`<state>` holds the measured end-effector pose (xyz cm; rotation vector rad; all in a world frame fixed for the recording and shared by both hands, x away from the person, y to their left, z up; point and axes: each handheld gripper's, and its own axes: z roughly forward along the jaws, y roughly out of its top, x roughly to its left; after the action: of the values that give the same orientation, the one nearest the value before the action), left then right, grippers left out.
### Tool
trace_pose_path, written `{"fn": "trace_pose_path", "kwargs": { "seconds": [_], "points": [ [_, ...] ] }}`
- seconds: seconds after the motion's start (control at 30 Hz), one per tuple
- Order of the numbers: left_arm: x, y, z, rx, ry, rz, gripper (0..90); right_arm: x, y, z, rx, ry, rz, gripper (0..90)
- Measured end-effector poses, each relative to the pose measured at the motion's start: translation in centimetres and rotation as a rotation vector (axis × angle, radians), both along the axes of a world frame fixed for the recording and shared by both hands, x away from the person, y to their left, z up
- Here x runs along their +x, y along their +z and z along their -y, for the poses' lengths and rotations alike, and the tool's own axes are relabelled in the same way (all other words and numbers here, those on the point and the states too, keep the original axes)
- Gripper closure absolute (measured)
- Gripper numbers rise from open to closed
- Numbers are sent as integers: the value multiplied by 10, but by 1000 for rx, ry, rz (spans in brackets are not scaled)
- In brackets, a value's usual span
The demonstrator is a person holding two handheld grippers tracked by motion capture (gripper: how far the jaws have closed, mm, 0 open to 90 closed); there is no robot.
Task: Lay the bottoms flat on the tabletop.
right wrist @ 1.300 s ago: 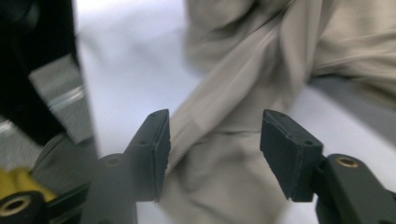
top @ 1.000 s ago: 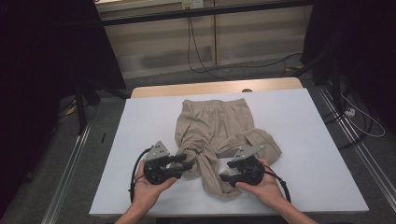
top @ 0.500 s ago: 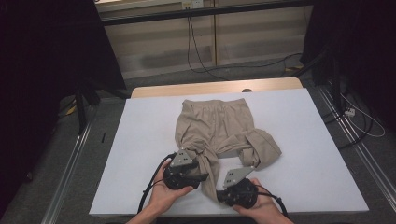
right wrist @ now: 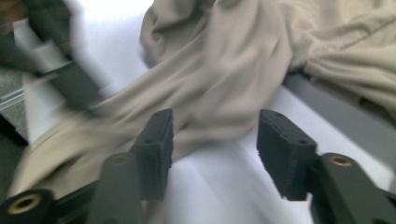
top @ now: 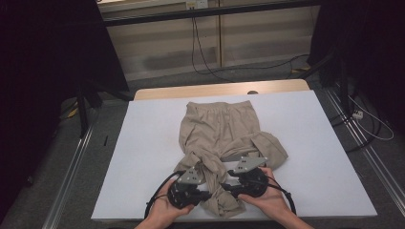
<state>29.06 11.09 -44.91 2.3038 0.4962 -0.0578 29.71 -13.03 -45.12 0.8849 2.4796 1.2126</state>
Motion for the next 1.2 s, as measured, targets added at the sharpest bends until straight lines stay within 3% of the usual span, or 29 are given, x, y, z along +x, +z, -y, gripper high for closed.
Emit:
{"fn": "trace_pose_path", "kwargs": {
  "seconds": [0.1, 0.17, 0.2, 0.23, 0.27, 0.3, 0.37, 0.43, 0.47, 0.57, 0.63, 0.7, 0.73, 0.97, 1.0, 1.03, 1.1, 1.17, 1.2],
  "points": [
    [-14, 4, -8, -35, -23, -27, 898, 10, -4, -9, -7, 10, 7, 413],
    [-16, 6, -12, -52, 6, -19, 837, 12, -8, -15, -27, 32, 6, 425],
    [-14, 8, -15, -73, 23, -5, 747, 12, -11, -18, -43, 38, 6, 494],
    [-10, 10, -17, -95, 40, 27, 721, 11, -15, -20, -60, 51, 3, 533],
    [-5, 12, -20, -106, 77, 74, 692, 9, -15, -21, -54, 60, 19, 671],
    [-1, 13, -21, -107, 100, 99, 639, 6, -14, -21, -44, 98, -1, 805],
    [11, 12, -23, -123, 152, 132, 610, -1, -14, -23, -48, 121, 6, 872],
    [18, 9, -19, -96, 157, 156, 564, -8, -13, -23, -52, 142, -3, 882],
    [20, 5, -13, -78, 146, 146, 558, -11, -12, -22, -49, 160, -23, 884],
    [18, -3, -1, -12, 115, 140, 572, -22, -10, -17, -56, 161, -41, 885],
    [13, -9, 4, 22, 75, 112, 716, -27, -10, -14, -54, 165, -50, 885],
    [7, -7, 5, 11, 50, 75, 892, -34, -9, -11, -53, 175, -72, 886],
    [3, -7, 4, 10, 40, 53, 897, -37, -10, -10, -54, 178, -79, 885],
    [-33, -2, -9, -12, -35, -70, 900, -71, -9, -3, -31, 213, -129, 879],
    [-38, 0, -14, -39, -30, -71, 896, -75, -9, -1, -31, 221, -136, 864],
    [-40, 2, -19, -50, -19, -63, 872, -79, -8, 1, -28, 223, -135, 795],
    [-38, 6, -28, -80, 40, -48, 694, -79, -7, 2, -16, 202, -121, 612],
    [-30, 11, -38, -100, 78, -14, 670, -71, -3, 3, -3, 157, -93, 501],
    [-26, 12, -41, -114, 107, -4, 658, -68, -2, 3, 6, 148, -90, 490]
  ]
}}
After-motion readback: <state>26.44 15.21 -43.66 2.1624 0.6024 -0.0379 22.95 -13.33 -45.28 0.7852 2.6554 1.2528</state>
